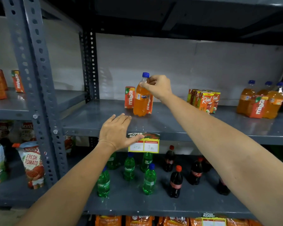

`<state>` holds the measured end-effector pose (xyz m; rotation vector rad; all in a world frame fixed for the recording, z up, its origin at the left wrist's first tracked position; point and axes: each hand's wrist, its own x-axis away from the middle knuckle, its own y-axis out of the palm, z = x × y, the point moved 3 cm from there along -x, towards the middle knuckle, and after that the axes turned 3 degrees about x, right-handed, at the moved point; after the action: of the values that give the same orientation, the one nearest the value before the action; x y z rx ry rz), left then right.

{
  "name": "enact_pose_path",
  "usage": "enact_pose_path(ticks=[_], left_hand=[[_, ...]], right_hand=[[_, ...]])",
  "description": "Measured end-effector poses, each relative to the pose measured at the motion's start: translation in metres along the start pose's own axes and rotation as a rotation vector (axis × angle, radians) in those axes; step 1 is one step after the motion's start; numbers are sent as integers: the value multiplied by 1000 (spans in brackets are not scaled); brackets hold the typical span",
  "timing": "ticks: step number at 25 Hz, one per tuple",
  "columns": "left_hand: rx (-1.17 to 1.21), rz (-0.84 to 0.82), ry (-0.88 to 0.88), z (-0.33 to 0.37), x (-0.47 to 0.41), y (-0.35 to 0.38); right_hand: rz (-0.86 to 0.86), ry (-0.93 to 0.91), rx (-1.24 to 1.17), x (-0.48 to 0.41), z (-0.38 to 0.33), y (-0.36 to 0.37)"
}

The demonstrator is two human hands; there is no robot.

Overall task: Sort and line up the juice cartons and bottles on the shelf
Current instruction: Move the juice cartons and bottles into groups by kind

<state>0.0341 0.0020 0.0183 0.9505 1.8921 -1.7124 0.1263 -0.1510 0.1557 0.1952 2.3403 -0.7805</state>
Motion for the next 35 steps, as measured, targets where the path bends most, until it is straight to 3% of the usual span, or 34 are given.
enact_pose_path(ticks=[6, 11, 20, 25, 35], left_hand=[[22, 13, 6, 34, -12, -4], [92, 87, 102, 139, -44, -4], [147, 69, 186, 318, -104, 2], [34, -13, 169, 330, -122, 11], [9, 41, 145, 330, -119, 15]], right_hand=[[33, 57, 15, 22, 49, -97], [93, 84, 55, 31, 114, -186], [162, 108, 197, 0, 216, -294], [223, 107, 253, -23, 246, -308], [181, 2, 326, -28, 280, -324]])
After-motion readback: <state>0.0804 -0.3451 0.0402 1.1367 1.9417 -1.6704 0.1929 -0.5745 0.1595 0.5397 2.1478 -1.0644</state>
